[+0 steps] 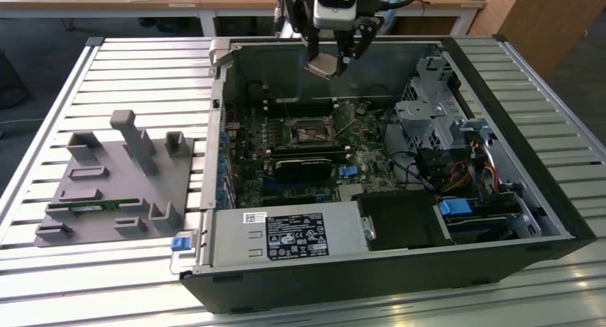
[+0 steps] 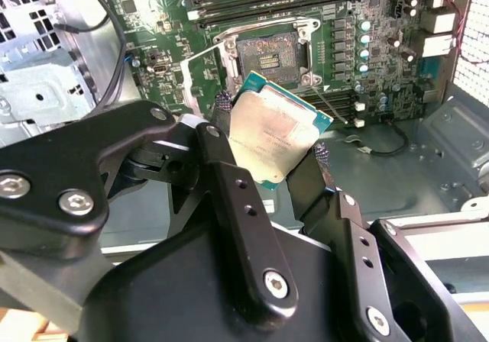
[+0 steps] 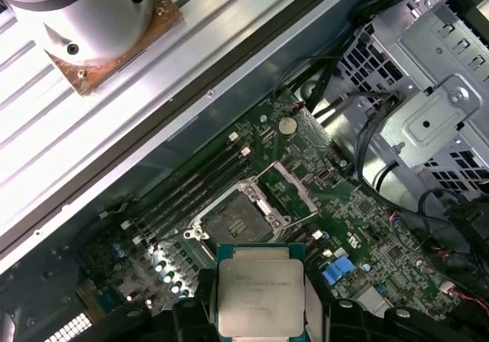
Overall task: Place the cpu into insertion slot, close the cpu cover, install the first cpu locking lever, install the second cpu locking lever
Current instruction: 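Place the cpu into insertion slot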
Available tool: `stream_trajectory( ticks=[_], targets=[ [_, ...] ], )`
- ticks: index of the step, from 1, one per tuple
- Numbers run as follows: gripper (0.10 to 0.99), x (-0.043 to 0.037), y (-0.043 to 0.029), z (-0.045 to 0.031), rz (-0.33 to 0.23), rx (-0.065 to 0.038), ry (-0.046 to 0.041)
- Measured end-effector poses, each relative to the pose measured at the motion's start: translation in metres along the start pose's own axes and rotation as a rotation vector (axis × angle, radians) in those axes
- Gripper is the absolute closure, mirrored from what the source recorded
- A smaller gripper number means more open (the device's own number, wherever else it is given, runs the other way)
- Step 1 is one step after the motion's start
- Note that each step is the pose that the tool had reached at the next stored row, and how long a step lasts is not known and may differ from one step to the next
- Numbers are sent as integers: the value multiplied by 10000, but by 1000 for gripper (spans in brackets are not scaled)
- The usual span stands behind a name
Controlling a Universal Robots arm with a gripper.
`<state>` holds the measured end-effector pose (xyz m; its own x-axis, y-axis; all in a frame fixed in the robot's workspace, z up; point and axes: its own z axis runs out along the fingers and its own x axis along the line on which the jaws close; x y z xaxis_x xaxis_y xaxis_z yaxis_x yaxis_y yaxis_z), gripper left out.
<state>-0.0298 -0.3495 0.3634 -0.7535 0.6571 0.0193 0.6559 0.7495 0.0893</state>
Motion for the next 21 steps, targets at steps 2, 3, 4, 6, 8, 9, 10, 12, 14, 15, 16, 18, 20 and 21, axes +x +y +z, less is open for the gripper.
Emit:
stream_trajectory(
  ticks=[2,3,4,6,8,9,10,12,14,15,16,18,20,21],
  targets=[
    [545,1,-1,0,103,-3,-9],
    [545,1,-1,0,155,-3,-14],
    [545,2,-1,0,205,-5,-18],
    [545,2,-2,1,313,-7,-28],
    [545,3,-2,1,432,-9,-39],
    [545,3,-3,1,494,-11,-44],
    [545,3,-3,1,557,-12,-50],
    [545,3,-3,1,689,-14,-61],
    [545,3,-3,2,813,-17,-73],
    [545,3,-3,2,876,-18,-78],
    [545,3,-3,2,937,-19,-84],
    [545,3,-3,3,1065,-22,-95],
    [545,3,-3,5,1175,-24,-105],
    [545,3,-3,7,1210,-24,-108]
  ],
)
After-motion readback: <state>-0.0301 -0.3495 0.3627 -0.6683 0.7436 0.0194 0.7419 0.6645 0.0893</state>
